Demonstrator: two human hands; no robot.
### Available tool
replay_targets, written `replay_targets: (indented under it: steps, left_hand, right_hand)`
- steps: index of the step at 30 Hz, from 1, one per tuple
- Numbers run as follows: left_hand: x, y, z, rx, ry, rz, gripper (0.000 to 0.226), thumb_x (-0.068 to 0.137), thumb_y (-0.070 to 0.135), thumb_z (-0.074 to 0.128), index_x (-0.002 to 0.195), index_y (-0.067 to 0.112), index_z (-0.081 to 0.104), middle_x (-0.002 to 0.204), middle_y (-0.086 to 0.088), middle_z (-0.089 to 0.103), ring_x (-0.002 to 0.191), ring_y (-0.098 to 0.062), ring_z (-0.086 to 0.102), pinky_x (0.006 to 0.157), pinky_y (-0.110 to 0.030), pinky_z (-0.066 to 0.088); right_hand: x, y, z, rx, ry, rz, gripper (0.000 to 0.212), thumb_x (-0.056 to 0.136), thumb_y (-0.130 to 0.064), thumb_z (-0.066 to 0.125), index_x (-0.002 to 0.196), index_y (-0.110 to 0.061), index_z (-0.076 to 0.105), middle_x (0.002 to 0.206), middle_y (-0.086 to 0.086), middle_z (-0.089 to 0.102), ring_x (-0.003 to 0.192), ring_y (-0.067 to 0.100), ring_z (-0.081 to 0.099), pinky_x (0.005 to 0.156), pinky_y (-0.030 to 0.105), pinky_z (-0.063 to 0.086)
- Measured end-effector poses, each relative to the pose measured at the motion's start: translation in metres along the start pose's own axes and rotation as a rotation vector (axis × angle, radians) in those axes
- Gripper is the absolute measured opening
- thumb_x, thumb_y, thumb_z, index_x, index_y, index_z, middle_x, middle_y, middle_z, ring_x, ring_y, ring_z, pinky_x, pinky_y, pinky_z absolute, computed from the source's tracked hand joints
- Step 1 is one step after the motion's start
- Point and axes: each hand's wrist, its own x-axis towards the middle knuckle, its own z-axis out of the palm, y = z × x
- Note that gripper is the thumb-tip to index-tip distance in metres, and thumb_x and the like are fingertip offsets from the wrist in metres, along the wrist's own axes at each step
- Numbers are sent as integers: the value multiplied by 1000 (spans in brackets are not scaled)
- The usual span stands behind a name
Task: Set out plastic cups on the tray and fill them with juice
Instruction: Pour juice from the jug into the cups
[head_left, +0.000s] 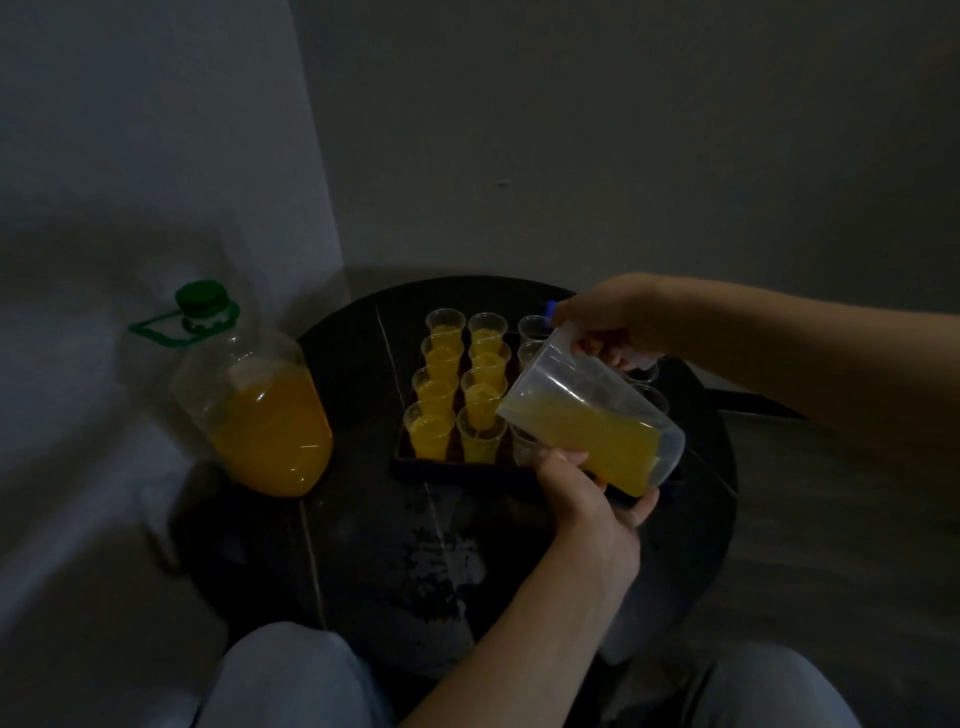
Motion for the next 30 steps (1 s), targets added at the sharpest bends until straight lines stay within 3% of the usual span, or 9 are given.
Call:
replay_targets:
  steps: [11,22,30]
  left_hand:
    - [-3,4,4,-2,-4,-13,43,98,23,42,140,24,50,112,-10,50,95,-28,52,103,-67,42]
    - [-7,6,3,-13,-22,-3,40,97,22,41,135,29,51,111,-8,49,96,-28,52,104,-68,40]
    - [-7,8,1,-19,-21,-20,38,97,21,42,133,30,51,110,-7,50,96,-29,52,104,-68,40]
  right_hand:
    - [2,-5,-1,-30,-14,21,15,97,-27,58,94,-13,62,53,-1,50,45,8,40,45,19,32]
    - [-4,-8,3,-41,3,27,27,101,-32,53,83,-13,58,48,-1,46,43,8,36,39,18,28]
    - [-3,-9,9,-48,19,16,25,100,-29,55,81,-13,59,51,-1,45,48,9,34,51,20,25]
